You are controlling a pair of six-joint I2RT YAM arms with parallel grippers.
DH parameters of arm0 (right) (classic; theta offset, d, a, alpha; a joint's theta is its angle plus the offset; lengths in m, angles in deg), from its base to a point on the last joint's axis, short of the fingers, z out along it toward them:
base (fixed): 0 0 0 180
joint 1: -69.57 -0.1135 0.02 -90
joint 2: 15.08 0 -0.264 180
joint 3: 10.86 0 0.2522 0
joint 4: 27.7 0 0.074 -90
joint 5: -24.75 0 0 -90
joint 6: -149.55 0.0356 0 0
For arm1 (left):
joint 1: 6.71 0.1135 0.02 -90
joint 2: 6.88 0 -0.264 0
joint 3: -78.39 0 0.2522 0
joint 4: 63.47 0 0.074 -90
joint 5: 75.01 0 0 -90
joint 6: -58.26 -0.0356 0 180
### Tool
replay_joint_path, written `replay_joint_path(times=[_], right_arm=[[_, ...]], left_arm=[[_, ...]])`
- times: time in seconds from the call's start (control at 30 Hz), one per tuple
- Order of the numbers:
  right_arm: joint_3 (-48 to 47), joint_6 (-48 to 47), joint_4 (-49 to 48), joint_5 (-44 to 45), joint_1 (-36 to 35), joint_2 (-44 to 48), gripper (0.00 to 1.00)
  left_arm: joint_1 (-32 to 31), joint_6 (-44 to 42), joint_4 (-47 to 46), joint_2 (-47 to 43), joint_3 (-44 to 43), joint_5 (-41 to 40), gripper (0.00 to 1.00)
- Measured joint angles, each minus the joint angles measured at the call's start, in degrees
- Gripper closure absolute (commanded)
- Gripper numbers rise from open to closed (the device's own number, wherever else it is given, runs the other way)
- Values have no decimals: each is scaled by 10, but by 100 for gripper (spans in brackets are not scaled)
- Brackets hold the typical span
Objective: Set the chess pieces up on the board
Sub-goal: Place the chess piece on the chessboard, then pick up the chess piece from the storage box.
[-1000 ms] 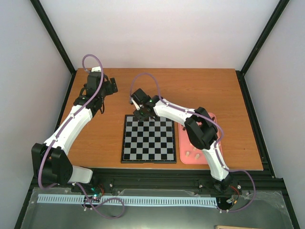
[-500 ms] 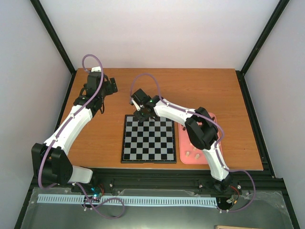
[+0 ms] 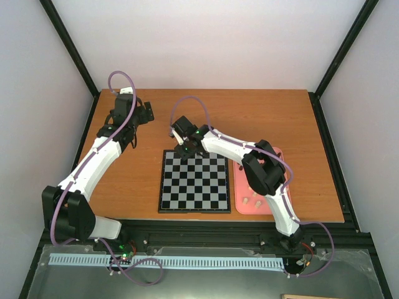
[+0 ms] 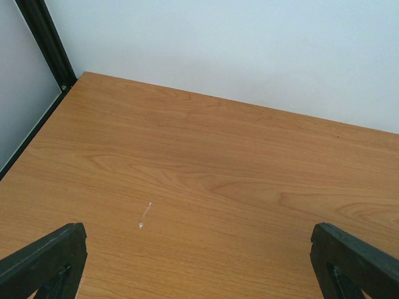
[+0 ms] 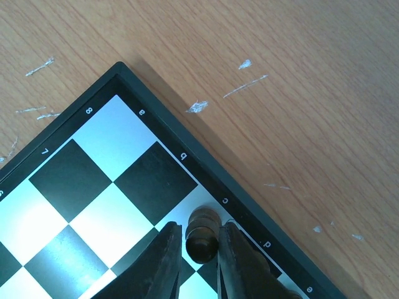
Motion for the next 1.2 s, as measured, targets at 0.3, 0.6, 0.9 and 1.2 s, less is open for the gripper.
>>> replay_joint_path(times=[0.3, 0.6, 0.9, 1.2], right_arm=[[5, -5, -1, 0, 0, 8, 69], [13, -9, -7, 3, -1, 51, 57], [74, 13, -23, 99, 1, 146, 37], [270, 103, -26, 193, 117, 323, 16]], left_arm=[[0, 0, 0, 0, 0, 0, 0], [0, 0, 0, 0, 0, 0, 0], [0, 0, 0, 0, 0, 0, 0], [0, 0, 0, 0, 0, 2, 0]])
